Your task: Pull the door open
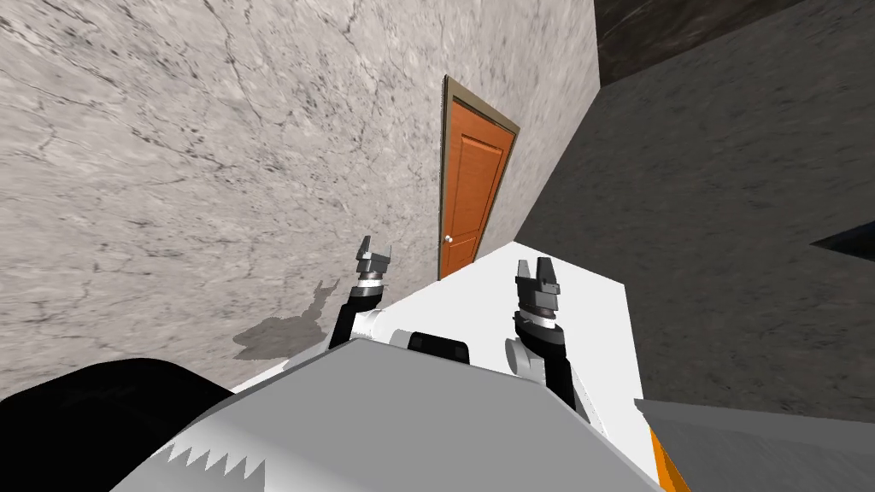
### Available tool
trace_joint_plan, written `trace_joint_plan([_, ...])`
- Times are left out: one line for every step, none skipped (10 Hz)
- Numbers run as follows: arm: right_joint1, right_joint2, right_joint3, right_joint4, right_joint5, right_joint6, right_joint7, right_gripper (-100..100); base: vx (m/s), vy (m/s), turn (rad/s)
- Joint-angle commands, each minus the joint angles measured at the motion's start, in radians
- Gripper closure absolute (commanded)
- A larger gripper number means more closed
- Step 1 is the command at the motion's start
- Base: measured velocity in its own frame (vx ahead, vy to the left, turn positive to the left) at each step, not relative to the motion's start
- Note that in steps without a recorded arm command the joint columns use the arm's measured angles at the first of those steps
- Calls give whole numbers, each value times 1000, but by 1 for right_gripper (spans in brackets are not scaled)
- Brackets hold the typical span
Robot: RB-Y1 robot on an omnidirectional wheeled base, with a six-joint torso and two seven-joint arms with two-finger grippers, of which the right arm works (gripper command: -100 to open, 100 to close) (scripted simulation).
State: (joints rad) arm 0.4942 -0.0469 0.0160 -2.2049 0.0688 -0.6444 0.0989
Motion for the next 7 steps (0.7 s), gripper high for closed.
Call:
trace_joint_plan([-7,-7,0,30,-3,-6,30,-100,90,-29,90])
trace_joint_plan([-12,-11,0,49,-5,-8,48,-100,81,-25,95])
trace_joint_plan([-17,-15,1,67,-6,-10,67,-100,73,-24,109])
trace_joint_plan([-22,-18,1,86,-8,-13,85,-100,81,-18,110])
trace_joint_plan([-27,-22,2,104,-10,-15,104,-100,85,-9,100])
trace_joint_plan([-32,-26,3,125,-11,-17,125,-100,81,-16,95])
trace_joint_plan([-38,-29,3,147,-13,-20,146,-100,90,-23,97])
